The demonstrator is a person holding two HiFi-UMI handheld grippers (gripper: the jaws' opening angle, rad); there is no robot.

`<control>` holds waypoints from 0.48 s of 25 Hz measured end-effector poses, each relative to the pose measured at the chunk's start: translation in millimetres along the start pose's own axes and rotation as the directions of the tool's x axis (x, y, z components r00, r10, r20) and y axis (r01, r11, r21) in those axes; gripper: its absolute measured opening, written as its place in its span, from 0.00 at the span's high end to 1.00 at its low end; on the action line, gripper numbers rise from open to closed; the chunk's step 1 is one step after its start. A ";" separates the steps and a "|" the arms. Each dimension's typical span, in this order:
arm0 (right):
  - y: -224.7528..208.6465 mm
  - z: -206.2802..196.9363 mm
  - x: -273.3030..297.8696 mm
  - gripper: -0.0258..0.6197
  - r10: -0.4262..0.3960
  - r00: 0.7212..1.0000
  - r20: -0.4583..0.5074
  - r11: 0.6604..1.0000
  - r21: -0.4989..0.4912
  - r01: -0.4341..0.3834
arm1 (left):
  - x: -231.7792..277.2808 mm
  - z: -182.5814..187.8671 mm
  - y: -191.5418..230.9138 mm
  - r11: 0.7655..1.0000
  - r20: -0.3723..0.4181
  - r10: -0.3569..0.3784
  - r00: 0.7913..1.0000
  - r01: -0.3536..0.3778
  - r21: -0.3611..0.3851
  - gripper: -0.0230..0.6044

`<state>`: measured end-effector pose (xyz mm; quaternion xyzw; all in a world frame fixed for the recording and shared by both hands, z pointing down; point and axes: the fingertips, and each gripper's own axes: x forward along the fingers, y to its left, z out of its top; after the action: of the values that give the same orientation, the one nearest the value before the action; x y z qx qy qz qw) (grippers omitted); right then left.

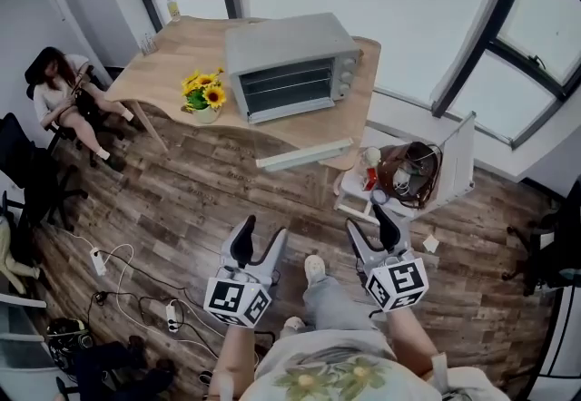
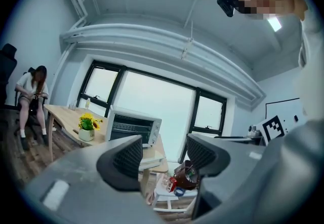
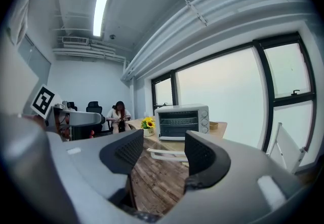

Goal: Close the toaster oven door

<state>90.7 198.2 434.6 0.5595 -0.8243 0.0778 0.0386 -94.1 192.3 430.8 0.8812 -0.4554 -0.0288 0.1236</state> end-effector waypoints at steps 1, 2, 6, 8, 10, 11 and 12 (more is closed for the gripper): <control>-6.9 -0.6 7.5 0.58 -0.001 1.000 -0.006 1.000 0.001 0.001 | 8.0 -0.7 5.3 1.000 -0.008 0.008 1.000 -0.008 -0.002 0.54; -13.7 -1.1 14.8 0.58 -0.003 1.000 -0.012 1.000 0.001 0.003 | 15.8 -1.1 10.2 1.000 -0.016 0.014 1.000 -0.014 -0.004 0.54; -41.7 -2.9 45.7 0.58 -0.010 1.000 -0.030 1.000 -0.003 0.010 | 47.3 0.8 30.4 1.000 -0.030 0.027 0.999 -0.027 0.007 0.54; -57.3 -4.8 62.7 0.58 -0.015 0.999 -0.036 1.000 0.001 0.015 | 63.0 0.5 43.0 0.999 -0.039 0.040 0.998 -0.040 0.015 0.54; -71.4 -7.3 79.7 0.58 -0.019 0.999 -0.045 1.000 0.010 0.019 | 77.6 -1.6 56.7 0.998 -0.051 0.059 0.997 -0.059 0.016 0.54; -77.3 -9.2 87.8 0.58 -0.017 0.998 -0.052 1.000 0.014 0.018 | 84.0 -3.0 63.1 0.997 -0.059 0.070 0.996 -0.070 0.014 0.54; -82.4 -11.5 95.3 0.58 -0.013 0.998 -0.062 1.000 0.017 0.014 | 89.9 -4.5 68.7 0.997 -0.066 0.080 0.995 -0.080 0.011 0.54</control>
<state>131.6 83.0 467.3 0.5628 -0.8181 0.1020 0.0595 -95.4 82.3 457.4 0.8632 -0.4861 0.0071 0.1361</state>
